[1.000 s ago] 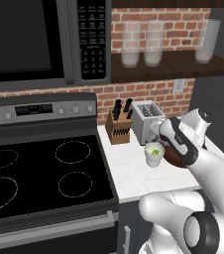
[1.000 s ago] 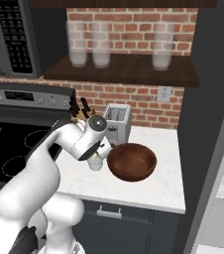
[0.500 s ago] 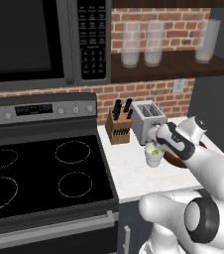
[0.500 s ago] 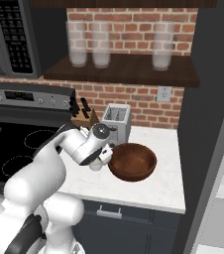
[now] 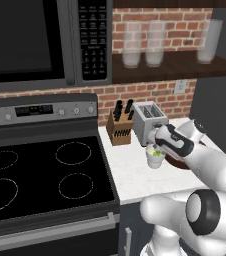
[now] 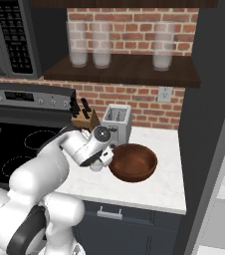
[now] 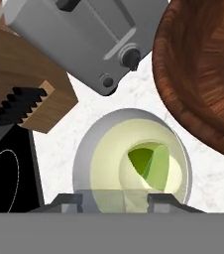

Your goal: Grab a lemon wedge from the fridge and one ice cube from the ice bowl, and put them in the glass of lemonade.

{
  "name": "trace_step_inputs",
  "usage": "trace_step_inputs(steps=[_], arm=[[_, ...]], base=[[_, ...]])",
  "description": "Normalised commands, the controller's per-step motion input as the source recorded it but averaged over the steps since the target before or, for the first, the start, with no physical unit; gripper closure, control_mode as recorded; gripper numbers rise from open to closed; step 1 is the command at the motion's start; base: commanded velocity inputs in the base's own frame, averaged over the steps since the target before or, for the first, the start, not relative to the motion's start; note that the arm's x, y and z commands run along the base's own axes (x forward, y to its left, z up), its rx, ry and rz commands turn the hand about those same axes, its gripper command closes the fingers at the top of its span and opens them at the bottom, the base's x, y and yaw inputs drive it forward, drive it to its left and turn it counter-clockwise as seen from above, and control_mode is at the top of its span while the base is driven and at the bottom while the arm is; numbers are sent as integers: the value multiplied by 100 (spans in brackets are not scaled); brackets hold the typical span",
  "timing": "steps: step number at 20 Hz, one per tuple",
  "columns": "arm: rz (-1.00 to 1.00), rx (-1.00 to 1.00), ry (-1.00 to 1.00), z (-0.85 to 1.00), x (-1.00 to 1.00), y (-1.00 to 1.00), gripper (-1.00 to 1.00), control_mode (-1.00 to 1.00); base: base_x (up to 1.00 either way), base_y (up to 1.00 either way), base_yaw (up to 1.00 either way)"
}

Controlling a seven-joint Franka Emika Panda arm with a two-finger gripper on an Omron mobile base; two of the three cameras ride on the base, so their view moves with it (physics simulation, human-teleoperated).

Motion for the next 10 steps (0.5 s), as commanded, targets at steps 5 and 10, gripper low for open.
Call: trace_step_inputs(steps=[5,10], arm=[[0,0,0,-4,21,0,100,-100],[0,0,0,-13,23,0,100,-100]], base=[[0,0,0],[0,0,0]])
